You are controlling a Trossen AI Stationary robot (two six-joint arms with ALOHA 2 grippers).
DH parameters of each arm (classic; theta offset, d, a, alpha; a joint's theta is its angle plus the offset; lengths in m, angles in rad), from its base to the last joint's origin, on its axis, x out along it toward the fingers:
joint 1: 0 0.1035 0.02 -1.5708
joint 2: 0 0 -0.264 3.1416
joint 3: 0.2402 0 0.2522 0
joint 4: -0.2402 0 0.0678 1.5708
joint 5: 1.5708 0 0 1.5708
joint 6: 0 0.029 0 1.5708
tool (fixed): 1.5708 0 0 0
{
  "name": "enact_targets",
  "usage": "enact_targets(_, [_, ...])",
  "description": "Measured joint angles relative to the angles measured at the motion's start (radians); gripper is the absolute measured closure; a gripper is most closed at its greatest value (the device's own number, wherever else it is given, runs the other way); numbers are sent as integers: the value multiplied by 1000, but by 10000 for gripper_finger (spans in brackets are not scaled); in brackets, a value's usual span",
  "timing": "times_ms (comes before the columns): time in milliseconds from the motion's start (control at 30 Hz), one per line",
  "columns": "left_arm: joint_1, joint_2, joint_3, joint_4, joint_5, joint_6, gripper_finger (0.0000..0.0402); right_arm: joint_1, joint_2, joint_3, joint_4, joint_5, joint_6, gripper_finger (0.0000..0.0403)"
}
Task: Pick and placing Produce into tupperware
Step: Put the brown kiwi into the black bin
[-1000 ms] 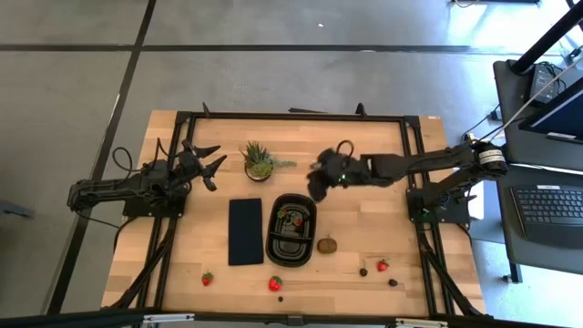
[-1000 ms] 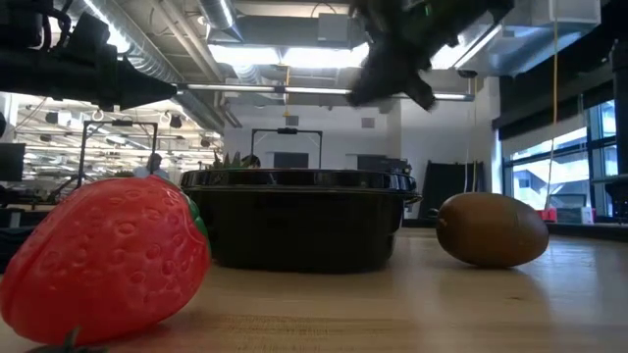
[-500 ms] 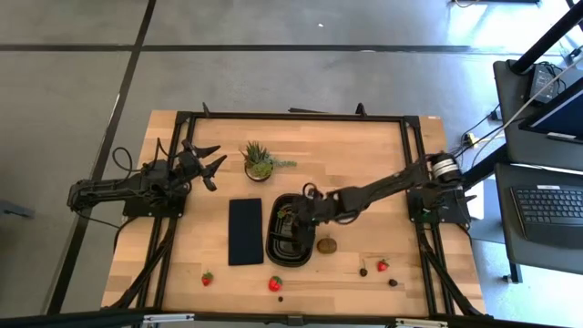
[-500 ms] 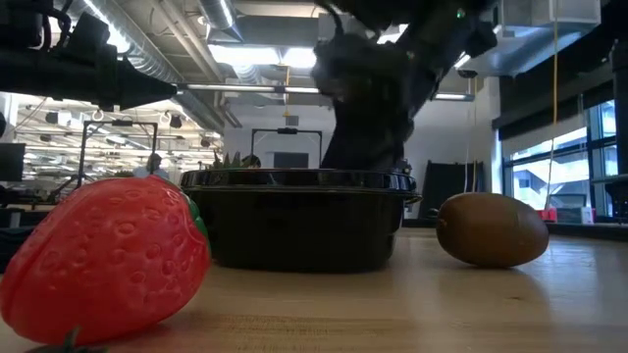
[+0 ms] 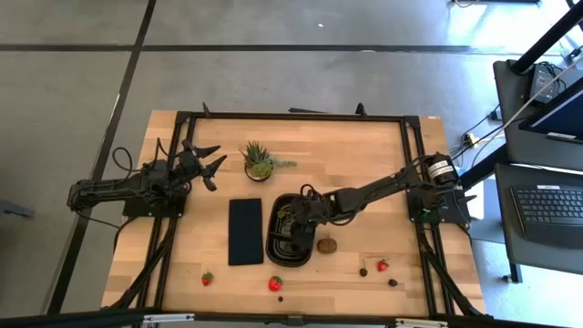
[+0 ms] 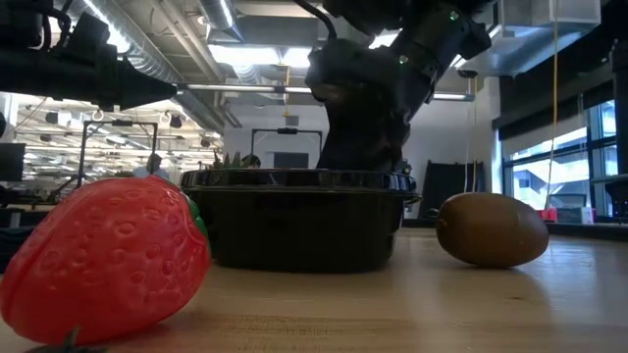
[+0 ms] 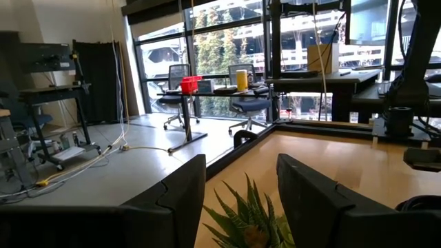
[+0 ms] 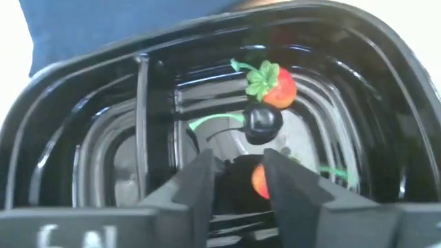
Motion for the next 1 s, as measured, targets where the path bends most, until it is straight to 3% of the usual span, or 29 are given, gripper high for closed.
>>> enact_targets(267, [0, 0, 0, 0, 0, -1, 230, -6, 0, 14, -10, -67, -50, 126])
enact_targets(400, [0, 0, 0, 0, 0, -1, 230, -7, -5, 79, -51, -63, -110, 86])
enact_targets(533, [0, 0, 0, 0, 0, -1, 230, -4, -5, 220, -263, -63, -181, 74])
enact_targets(733, [0, 0, 0, 0, 0, -1, 230, 16, -7, 406, -652, -63, -159, 73])
enact_targets(867, [0, 0, 0, 0, 0, 0, 230, 61, -8, 445, -802, -61, -158, 73])
enact_targets(1000, [0, 0, 0, -1, 0, 0, 230, 132, -8, 436, -836, -63, -149, 73])
